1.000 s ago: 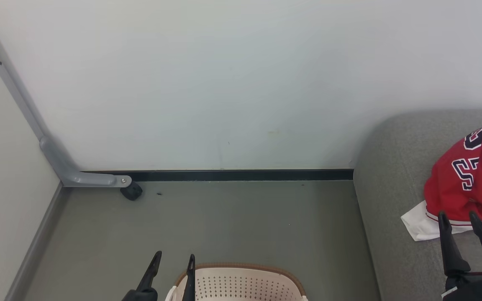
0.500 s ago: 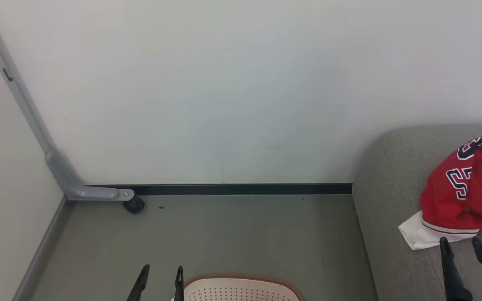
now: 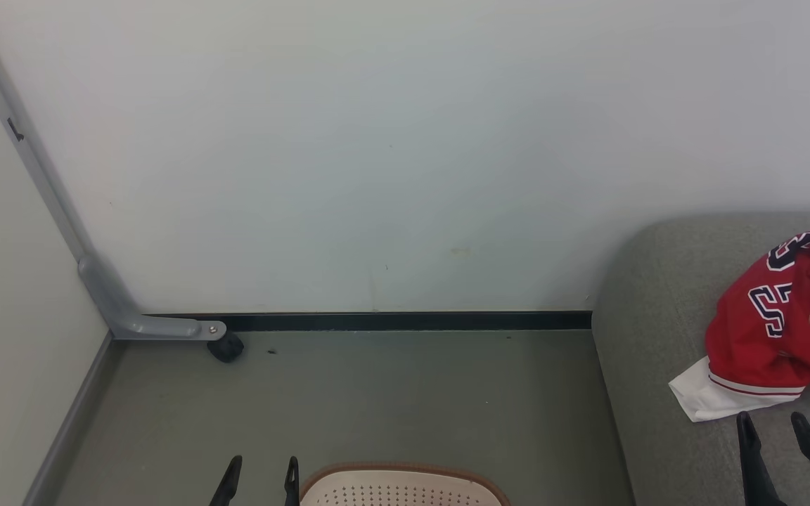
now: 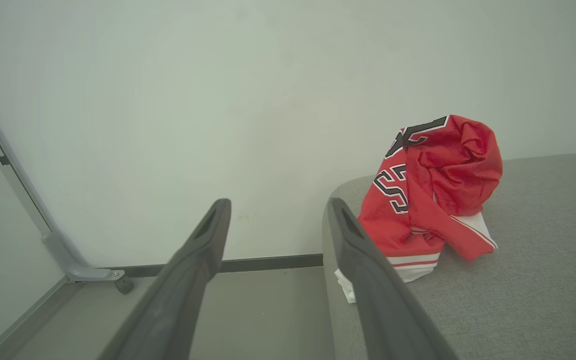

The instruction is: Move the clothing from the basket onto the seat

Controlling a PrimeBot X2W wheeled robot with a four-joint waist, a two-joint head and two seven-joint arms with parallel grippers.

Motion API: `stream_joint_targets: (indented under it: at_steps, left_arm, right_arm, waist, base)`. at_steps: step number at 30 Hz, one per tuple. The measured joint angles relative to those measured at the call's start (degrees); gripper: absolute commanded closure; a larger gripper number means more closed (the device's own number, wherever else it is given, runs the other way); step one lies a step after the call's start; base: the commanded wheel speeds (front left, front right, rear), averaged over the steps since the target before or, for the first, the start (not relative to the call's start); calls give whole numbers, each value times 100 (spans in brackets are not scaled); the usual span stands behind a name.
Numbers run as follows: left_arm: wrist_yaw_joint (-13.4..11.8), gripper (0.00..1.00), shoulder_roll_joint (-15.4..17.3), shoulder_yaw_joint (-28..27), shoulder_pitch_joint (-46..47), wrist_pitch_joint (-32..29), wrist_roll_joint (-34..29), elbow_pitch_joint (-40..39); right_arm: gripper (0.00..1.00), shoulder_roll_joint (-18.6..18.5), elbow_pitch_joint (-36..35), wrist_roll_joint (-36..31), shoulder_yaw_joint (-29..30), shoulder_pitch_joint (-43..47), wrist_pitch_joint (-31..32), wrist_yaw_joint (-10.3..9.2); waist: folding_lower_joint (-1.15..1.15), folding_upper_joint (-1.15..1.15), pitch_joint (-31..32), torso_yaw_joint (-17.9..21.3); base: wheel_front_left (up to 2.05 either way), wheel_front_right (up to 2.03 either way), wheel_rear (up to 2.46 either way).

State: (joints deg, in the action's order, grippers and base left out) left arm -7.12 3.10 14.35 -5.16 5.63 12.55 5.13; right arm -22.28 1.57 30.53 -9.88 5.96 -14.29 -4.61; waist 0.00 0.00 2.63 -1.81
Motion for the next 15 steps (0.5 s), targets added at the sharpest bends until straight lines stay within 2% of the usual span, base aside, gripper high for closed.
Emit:
stream_joint_targets:
  at_steps: [15]
  left_arm:
    - [0, 0, 0, -27, -1, -51, 49, 88]
  right_arm:
    - [0, 7, -154, -62, 62, 60, 0, -1]
  waist:
    - [0, 0, -35, -8]
  base:
    - [0, 0, 0]
